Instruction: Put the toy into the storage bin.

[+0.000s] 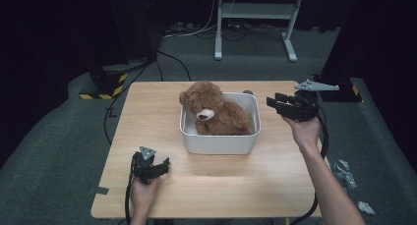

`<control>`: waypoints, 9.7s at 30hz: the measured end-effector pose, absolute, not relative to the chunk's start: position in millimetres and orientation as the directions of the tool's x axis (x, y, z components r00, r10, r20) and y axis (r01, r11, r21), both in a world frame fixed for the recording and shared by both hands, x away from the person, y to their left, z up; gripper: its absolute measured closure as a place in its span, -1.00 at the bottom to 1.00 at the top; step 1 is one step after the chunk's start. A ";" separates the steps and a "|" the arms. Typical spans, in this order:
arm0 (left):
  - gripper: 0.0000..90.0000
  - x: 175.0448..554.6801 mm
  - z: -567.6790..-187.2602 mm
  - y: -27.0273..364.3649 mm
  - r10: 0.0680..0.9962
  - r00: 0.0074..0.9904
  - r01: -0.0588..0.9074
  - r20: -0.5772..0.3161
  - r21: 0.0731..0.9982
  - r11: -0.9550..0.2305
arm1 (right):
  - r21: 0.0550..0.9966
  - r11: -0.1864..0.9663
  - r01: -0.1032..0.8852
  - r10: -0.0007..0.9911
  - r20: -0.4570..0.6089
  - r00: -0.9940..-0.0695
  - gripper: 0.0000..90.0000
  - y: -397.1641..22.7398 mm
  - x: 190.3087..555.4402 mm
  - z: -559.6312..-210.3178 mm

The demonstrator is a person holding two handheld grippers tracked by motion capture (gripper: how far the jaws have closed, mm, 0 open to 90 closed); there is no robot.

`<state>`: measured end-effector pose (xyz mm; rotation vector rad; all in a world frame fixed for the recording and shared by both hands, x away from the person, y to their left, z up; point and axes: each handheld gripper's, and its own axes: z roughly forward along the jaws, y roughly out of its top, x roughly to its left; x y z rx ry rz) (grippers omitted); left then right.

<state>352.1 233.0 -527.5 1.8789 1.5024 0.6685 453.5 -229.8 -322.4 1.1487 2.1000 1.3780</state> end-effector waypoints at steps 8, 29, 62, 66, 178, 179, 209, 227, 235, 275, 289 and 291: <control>-0.45 352.1 -527.6 233.0 0.976 0.219 0.654 0.001 0.742 -0.147 | 0.889 0.173 0.424 0.799 0.125 -0.588 0.24 -236.1 448.9 -322.4; -0.45 352.1 -527.6 233.0 0.976 0.220 0.654 0.001 0.742 -0.148 | 0.904 0.138 0.405 0.810 0.132 -0.571 0.23 -259.5 431.5 -324.8; -0.45 352.1 -527.6 233.0 0.976 0.219 0.654 0.000 0.742 -0.147 | 0.911 0.086 0.403 0.822 0.163 -0.545 0.22 -279.4 416.4 -339.9; -0.45 352.1 -527.6 233.0 0.976 0.219 0.654 0.001 0.742 -0.147 | 0.912 0.085 0.402 0.824 0.163 -0.543 0.22 -280.2 415.2 -340.9; -0.45 352.2 -527.7 232.8 0.976 0.217 0.652 -0.002 0.744 -0.144 | 0.845 0.009 0.535 0.849 0.277 -0.451 0.20 -295.1 396.3 -436.2; -0.45 352.1 -527.6 233.0 0.976 0.219 0.654 0.001 0.742 -0.147 | 0.843 0.004 0.539 0.849 0.282 -0.447 0.20 -294.6 396.4 -437.7; -0.45 352.2 -527.7 232.7 0.976 0.216 0.652 -0.002 0.745 -0.143 | 0.792 0.051 0.608 0.869 0.266 -0.418 0.20 -277.7 402.7 -480.0; -0.45 352.2 -527.7 232.8 0.976 0.217 0.652 -0.002 0.744 -0.143 | 0.776 0.082 0.626 0.883 0.234 -0.406 0.20 -272.9 409.5 -496.0; -0.45 352.2 -527.7 232.7 0.976 0.216 0.652 -0.002 0.745 -0.143 | 0.757 0.124 0.641 0.892 0.198 -0.406 0.15 -267.3 410.3 -502.1; -0.45 352.2 -527.7 232.7 0.976 0.216 0.652 -0.002 0.744 -0.143 | 0.707 0.247 0.663 0.934 0.009 -0.357 0.08 -260.1 419.2 -516.1; -0.45 352.2 -527.6 233.1 0.975 0.221 0.653 0.002 0.742 -0.150 | 0.742 0.238 0.627 0.940 -0.014 -0.341 -0.03 -256.6 418.0 -522.1; -0.45 352.2 -527.6 233.1 0.975 0.222 0.653 0.002 0.742 -0.150 | 0.742 0.235 0.628 0.941 -0.012 -0.337 -0.03 -256.3 417.9 -522.1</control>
